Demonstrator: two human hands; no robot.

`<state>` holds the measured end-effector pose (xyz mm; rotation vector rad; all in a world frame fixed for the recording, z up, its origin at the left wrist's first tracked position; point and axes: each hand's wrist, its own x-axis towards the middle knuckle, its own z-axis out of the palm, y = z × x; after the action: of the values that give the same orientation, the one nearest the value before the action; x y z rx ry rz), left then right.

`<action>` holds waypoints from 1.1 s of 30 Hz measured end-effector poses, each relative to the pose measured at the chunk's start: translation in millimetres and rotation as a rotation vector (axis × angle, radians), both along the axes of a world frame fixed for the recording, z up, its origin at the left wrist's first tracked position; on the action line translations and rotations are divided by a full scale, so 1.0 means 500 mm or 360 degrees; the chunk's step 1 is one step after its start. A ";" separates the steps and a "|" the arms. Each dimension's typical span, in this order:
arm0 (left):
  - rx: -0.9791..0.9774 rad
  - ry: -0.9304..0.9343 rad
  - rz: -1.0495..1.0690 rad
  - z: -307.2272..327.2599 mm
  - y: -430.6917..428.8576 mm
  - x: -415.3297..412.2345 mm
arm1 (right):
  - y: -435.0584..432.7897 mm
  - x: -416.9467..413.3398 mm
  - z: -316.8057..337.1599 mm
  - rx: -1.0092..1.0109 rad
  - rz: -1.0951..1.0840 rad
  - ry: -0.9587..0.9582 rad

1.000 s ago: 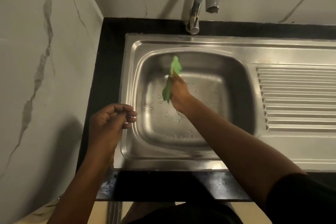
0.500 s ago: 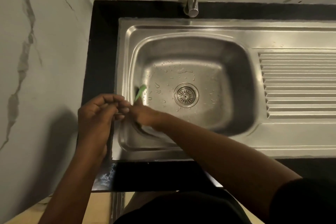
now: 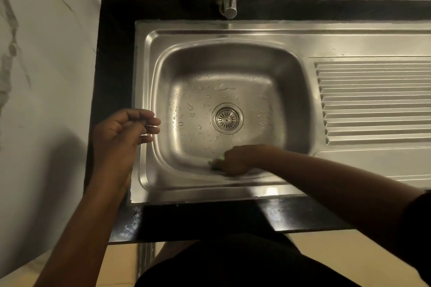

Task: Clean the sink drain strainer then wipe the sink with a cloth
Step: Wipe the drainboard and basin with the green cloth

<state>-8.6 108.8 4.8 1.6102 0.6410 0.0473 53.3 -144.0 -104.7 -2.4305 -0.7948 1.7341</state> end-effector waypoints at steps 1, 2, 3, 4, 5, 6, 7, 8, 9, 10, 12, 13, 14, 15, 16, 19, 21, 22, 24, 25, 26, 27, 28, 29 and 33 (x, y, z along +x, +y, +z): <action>-0.0014 -0.0001 0.0006 -0.002 -0.001 -0.003 | -0.030 0.013 -0.003 -0.0056 -0.0009 -0.0009; -0.0024 0.0004 0.0011 -0.004 -0.003 -0.007 | -0.055 0.024 -0.003 -0.0105 -0.0033 -0.0017; -0.0028 0.0011 0.0016 -0.006 -0.004 -0.011 | -0.072 0.031 -0.004 -0.0146 -0.0045 -0.0028; -0.0033 0.0017 0.0022 -0.008 -0.005 -0.015 | -0.080 0.033 -0.004 -0.0179 -0.0041 -0.0032; -0.0040 0.0022 0.0028 -0.010 -0.005 -0.019 | -0.081 0.030 -0.001 -0.0212 -0.0043 -0.0019; -0.0051 0.0026 0.0032 -0.012 -0.006 -0.022 | -0.073 0.022 0.002 -0.0235 -0.0066 0.0011; -0.0064 0.0027 0.0036 -0.012 -0.007 -0.025 | -0.062 0.013 0.004 -0.0233 -0.0130 0.0062; -0.0076 0.0023 0.0040 -0.013 -0.008 -0.027 | -0.047 0.003 0.005 -0.0207 -0.0228 0.0109; -0.0086 0.0015 0.0044 -0.012 -0.008 -0.029 | -0.027 -0.004 0.006 -0.0179 -0.0324 0.0157; -0.0091 0.0011 0.0047 -0.011 -0.008 -0.030 | -0.002 -0.011 0.008 -0.0149 -0.0408 0.0221; -0.0100 0.0006 0.0062 -0.008 -0.007 -0.032 | 0.055 -0.018 0.011 -0.0054 -0.0455 0.0330; -0.0104 0.0004 0.0068 -0.006 -0.007 -0.033 | 0.083 -0.019 0.007 -0.0009 -0.0467 0.0357; -0.0107 0.0001 0.0075 -0.004 -0.006 -0.035 | 0.108 -0.018 0.000 0.0024 -0.0512 0.0375; -0.0110 -0.0002 0.0081 -0.003 -0.006 -0.036 | 0.132 -0.016 -0.009 0.0064 -0.0587 0.0389; -0.0110 -0.0005 0.0084 -0.003 -0.004 -0.038 | 0.154 -0.015 -0.018 0.0113 -0.0679 0.0398; -0.0111 -0.0020 0.0078 -0.002 -0.002 -0.045 | 0.202 -0.018 -0.031 0.0231 -0.1012 0.0410; -0.0117 -0.0036 0.0082 -0.001 -0.003 -0.049 | 0.217 -0.024 -0.026 0.0307 -0.0968 0.0396; -0.0125 -0.0040 0.0086 -0.002 -0.005 -0.051 | 0.217 -0.029 -0.017 0.0325 -0.0903 0.0391; -0.0147 -0.0043 0.0086 -0.002 -0.011 -0.052 | 0.202 -0.037 -0.003 0.0329 -0.0763 0.0388; -0.0158 -0.0042 0.0083 -0.002 -0.015 -0.052 | 0.186 -0.038 0.002 0.0299 -0.0698 0.0385; -0.0169 -0.0044 0.0080 -0.002 -0.020 -0.052 | 0.165 -0.036 0.006 0.0258 -0.0647 0.0382; -0.0182 -0.0050 0.0078 -0.001 -0.024 -0.051 | 0.140 -0.032 0.010 0.0216 -0.0562 0.0371; -0.0194 -0.0061 0.0073 -0.001 -0.027 -0.051 | 0.114 -0.023 0.013 0.0163 -0.0424 0.0355; -0.0203 -0.0075 0.0064 0.001 -0.031 -0.050 | 0.084 -0.012 0.016 0.0100 -0.0275 0.0324; -0.0223 -0.0086 0.0084 0.004 -0.044 -0.041 | -0.037 0.020 0.026 -0.0137 -0.0211 0.0215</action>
<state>-29.0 86.5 6.6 1.4527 0.6316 0.0829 63.0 -162.6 -91.9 -2.3270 -0.5432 1.8934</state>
